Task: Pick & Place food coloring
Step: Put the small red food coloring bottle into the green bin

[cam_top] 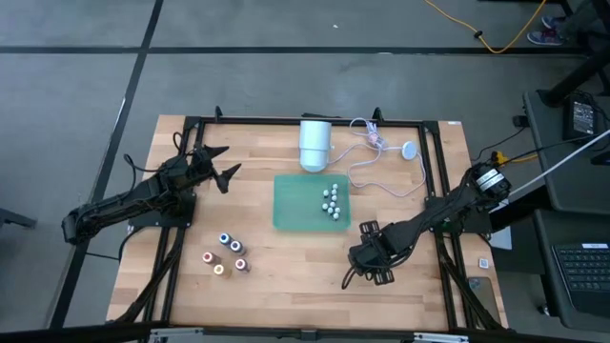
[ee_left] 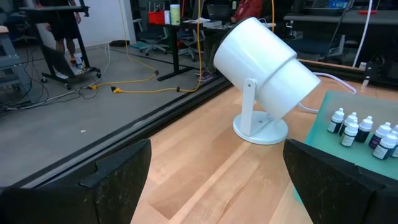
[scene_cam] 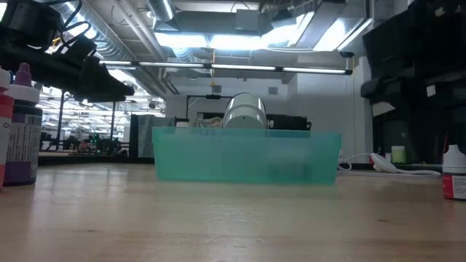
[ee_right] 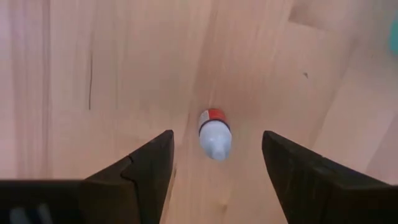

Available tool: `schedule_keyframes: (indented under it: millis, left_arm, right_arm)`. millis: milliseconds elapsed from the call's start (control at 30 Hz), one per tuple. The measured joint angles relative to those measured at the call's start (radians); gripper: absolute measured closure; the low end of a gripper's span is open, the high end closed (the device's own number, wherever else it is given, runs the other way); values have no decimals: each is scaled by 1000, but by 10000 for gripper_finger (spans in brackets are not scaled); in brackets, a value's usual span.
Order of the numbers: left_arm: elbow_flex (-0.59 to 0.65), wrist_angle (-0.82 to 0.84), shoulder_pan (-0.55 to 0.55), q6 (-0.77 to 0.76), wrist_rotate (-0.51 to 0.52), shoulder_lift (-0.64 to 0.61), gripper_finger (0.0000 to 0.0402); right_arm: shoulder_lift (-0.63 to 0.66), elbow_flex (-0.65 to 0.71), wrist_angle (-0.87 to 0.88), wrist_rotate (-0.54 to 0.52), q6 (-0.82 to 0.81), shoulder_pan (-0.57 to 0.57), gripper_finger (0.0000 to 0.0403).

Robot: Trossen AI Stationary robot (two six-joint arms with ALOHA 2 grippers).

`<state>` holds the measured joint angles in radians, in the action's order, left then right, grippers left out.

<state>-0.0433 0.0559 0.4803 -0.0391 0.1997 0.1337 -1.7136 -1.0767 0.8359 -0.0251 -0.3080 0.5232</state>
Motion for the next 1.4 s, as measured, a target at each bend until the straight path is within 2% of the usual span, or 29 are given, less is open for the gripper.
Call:
schedule_keyframes:
  millis: [300,1033,1200,1300,1400]
  left_arm:
    - [0,0,0,0,0,0,41]
    - [0,0,0,0,0,0,41]
    - [0,0,0,0,0,0,41]
    - [0,0,0,0,0,0,41]
    - [0,0,0,0,0,0,41]
  right_arm:
    - [-1,16,-24,0,-1,-1,167]
    - [0,15,-24,3,-82,-1,350]
    - [-1,-23,25,2,-107,-3,341]
    - [-1,-83,98,3,-107,-12,331]
    - [-1,-165,160,4,-105,-29,339]
